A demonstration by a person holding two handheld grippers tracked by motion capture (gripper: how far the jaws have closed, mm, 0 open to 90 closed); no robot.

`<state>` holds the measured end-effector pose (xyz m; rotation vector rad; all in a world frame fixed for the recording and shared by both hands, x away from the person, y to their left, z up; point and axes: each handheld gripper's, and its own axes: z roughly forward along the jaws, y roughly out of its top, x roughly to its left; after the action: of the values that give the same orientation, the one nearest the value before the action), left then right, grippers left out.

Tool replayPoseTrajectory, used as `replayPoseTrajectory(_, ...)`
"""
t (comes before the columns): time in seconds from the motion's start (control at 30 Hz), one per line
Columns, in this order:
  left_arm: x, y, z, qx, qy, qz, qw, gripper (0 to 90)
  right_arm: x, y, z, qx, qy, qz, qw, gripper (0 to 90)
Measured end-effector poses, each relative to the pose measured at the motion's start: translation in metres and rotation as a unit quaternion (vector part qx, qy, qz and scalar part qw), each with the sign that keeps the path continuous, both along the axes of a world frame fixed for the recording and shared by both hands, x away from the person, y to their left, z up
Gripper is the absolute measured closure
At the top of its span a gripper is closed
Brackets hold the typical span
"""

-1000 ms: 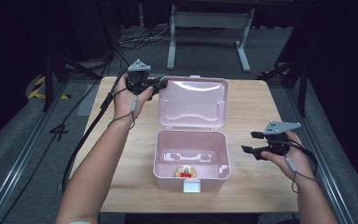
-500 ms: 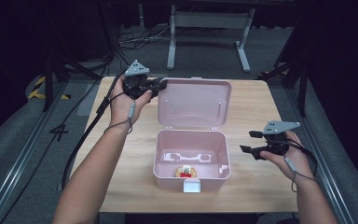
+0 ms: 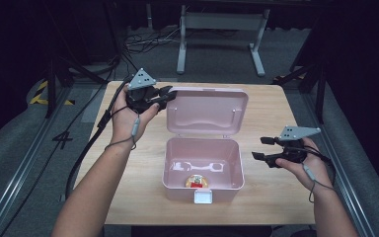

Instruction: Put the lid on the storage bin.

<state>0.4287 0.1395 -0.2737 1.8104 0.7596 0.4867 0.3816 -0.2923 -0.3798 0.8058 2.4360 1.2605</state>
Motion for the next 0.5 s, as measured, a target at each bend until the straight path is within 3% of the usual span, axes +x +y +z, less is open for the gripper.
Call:
replayPoseTrajectory(0.2, -0.011, 0.001, 0.002, 0.004, -0.008, -0.007, 0.9999, 71.2, -0.004, 0.002, 0.006, 0.018, -0.025, 0.023, 0.9993, 34.6)
replayPoseTrajectory(0.4, -0.022, 0.001, 0.002, 0.002, -0.018, -0.012, 0.9998, 69.8, -0.011, 0.009, 0.012, 0.032, -0.043, 0.046, 0.9975, 31.5)
replayPoseTrajectory(0.5, -0.027, 0.002, 0.000, -0.003, -0.022, -0.015, 0.9996, 68.6, -0.014, 0.013, 0.014, 0.039, -0.053, 0.057, 0.9962, 36.2)
